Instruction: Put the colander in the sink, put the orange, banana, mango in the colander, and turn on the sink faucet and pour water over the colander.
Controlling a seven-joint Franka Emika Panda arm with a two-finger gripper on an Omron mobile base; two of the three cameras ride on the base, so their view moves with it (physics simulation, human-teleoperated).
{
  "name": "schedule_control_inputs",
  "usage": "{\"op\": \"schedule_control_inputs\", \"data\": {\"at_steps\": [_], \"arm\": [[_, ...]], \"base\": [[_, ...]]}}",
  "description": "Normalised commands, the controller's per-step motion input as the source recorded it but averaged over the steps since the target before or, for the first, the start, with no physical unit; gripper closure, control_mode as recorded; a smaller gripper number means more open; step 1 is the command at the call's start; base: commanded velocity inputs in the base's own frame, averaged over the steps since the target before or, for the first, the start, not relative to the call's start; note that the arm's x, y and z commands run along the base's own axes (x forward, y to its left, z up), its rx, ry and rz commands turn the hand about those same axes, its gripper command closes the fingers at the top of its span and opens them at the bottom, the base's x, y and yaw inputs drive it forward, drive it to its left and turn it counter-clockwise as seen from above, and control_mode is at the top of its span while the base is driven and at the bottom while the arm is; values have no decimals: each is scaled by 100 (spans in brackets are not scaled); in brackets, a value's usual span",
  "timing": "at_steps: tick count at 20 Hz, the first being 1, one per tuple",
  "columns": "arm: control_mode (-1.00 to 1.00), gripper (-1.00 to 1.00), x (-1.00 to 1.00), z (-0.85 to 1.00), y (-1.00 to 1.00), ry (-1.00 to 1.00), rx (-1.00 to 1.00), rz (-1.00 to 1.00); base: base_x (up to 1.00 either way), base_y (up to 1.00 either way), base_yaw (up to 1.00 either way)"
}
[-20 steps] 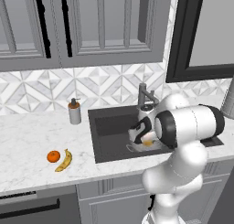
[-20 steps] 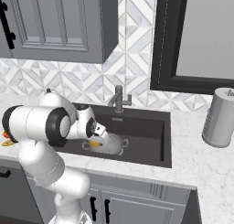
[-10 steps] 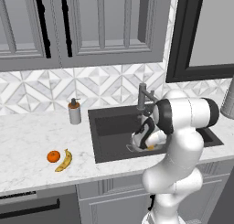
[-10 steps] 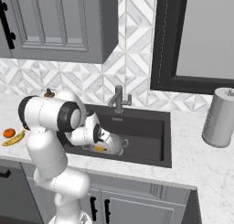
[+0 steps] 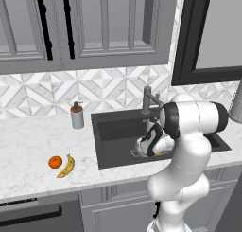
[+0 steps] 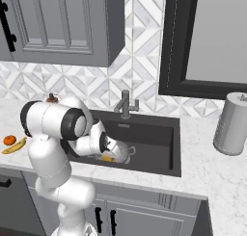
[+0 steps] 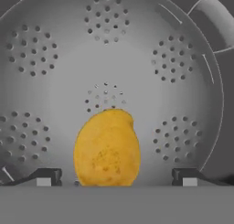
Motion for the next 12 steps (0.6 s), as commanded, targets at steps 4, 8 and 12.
{"op": "schedule_control_inputs", "data": {"at_steps": [4, 8, 12], "arm": [[-100, -100, -3, 69, 5, -1, 0, 0], [-100, -100, -7, 98, 35, -2, 0, 0], [-100, -100, -1, 100, 56, 0, 4, 0]], "base": [[0, 0, 0], [0, 0, 0], [0, 0, 0]]}}
